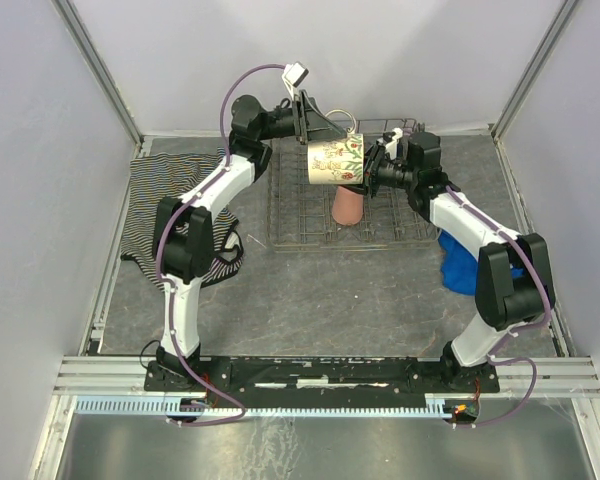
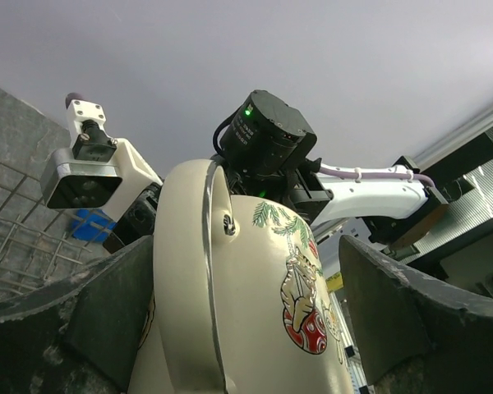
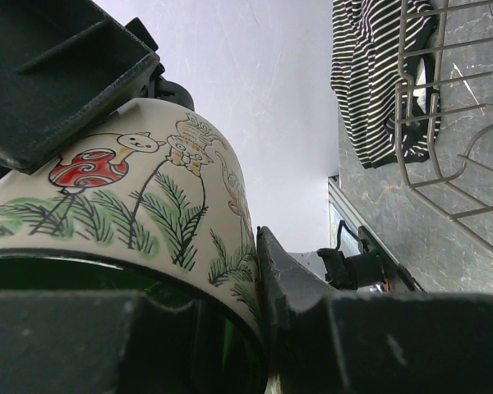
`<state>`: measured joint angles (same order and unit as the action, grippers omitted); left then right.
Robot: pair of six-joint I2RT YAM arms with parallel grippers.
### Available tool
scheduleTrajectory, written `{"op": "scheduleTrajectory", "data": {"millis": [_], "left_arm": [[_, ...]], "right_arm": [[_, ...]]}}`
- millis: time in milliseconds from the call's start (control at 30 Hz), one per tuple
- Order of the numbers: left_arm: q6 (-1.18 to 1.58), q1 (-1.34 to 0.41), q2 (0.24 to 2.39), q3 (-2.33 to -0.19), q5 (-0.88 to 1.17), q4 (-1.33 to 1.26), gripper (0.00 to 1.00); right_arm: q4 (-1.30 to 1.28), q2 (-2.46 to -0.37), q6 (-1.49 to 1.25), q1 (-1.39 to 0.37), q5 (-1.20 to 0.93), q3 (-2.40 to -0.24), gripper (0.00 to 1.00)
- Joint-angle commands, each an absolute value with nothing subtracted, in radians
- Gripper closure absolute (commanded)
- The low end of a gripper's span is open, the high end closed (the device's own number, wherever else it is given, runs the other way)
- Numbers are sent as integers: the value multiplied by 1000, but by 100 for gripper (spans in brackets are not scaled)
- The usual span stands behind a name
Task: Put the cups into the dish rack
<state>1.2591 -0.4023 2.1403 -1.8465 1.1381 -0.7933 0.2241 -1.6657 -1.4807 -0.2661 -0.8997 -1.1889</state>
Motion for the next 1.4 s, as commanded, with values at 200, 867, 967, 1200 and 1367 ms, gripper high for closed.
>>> {"op": "scheduleTrajectory", "data": {"millis": [200, 867, 967, 1200, 1367], "left_arm": [[1124, -425, 2082, -1857, 1180, -636, 13], [1141, -385, 2115, -1896, 1164, -660, 15], [1147, -384, 2121, -1899, 1161, -666, 16], [1161, -404, 2108, -1847, 1165, -693, 19], [1135, -404, 2069, -1787, 1174, -674, 21]], "right_arm": [[259, -1624, -1432, -297, -979, -1250, 99], [208, -1599, -1408, -309, -980, -1230, 99], [206, -1599, -1407, -314, -977, -1228, 99], [220, -1612, -1412, -317, -967, -1234, 99], [252, -1625, -1437, -314, -959, -1255, 99]]}}
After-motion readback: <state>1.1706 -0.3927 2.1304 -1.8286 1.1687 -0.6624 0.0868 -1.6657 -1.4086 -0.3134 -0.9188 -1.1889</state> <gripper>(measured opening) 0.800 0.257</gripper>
